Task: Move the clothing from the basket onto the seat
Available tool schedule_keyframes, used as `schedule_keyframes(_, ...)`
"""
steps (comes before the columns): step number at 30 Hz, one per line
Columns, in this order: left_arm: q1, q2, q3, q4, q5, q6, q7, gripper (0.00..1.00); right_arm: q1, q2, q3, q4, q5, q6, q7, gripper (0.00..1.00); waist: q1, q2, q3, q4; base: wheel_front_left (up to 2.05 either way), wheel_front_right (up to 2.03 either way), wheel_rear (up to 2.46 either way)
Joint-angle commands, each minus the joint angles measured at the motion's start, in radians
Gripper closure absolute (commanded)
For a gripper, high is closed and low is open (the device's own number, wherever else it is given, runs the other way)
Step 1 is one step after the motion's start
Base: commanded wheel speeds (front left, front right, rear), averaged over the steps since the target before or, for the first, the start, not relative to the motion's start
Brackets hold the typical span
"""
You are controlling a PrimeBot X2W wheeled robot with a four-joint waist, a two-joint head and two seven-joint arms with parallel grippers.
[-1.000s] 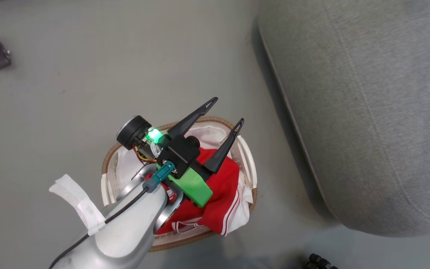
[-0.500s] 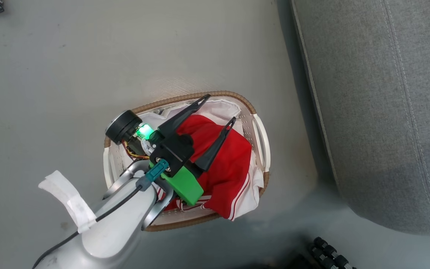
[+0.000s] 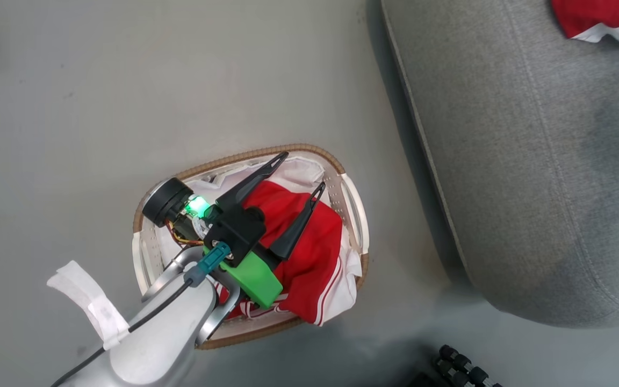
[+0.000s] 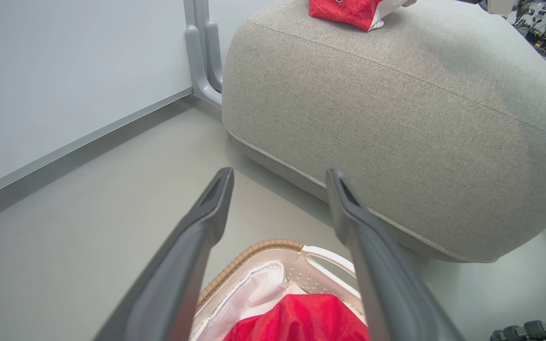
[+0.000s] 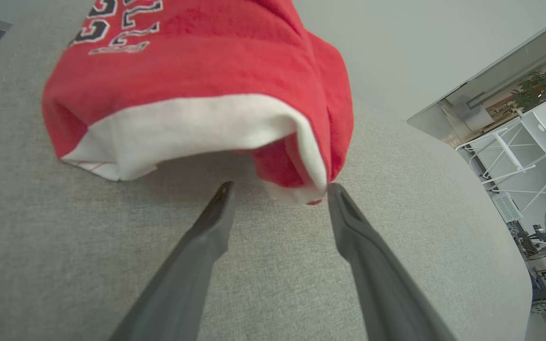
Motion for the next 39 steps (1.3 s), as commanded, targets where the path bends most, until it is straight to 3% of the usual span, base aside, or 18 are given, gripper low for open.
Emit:
schedule_keyframes(1,0.013,0.002,0.007,0.004,-0.008,0.007,-0.007,0.00,0.036,0.008,0.003,-0.022,0.022,-0.002,-0.002,0.00,-0.0001,0.0117,-0.031,-0.016,0.00,0.00,0.00)
schedule_keyframes(10,0.056,-0.031,0.037,0.051,-0.059,0.019,-0.036,0.00,0.176,0.052,0.014,-0.125,0.121,-0.002,-0.002,0.00,-0.0001,0.0117,-0.150,-0.008,0.00,0.00,0.00)
schedule_keyframes(15,0.096,-0.052,0.080,0.067,-0.094,0.026,-0.045,0.00,0.192,0.024,0.052,-0.195,0.141,-0.002,-0.002,0.00,-0.0001,0.0117,-0.237,0.023,0.00,0.00,0.00)
schedule_keyframes(22,0.184,-0.090,0.214,0.026,-0.100,0.049,-0.043,0.00,0.181,0.032,0.130,-0.254,0.166,-0.002,-0.002,0.00,-0.0001,0.0117,-0.351,0.079,0.00,0.00,0.00)
schedule_keyframes(30,0.320,-0.125,0.401,0.010,-0.066,0.061,-0.043,0.00,0.211,0.128,0.199,-0.275,0.226,-0.002,-0.002,0.00,-0.0001,0.0117,-0.448,0.128,0.00,0.00,0.00)
schedule_keyframes(39,0.452,-0.198,0.564,0.008,-0.006,0.041,-0.043,0.00,0.379,0.260,0.241,-0.335,0.286,-0.002,-0.002,0.00,-0.0001,0.0117,-0.509,0.168,0.00,0.00,0.00)
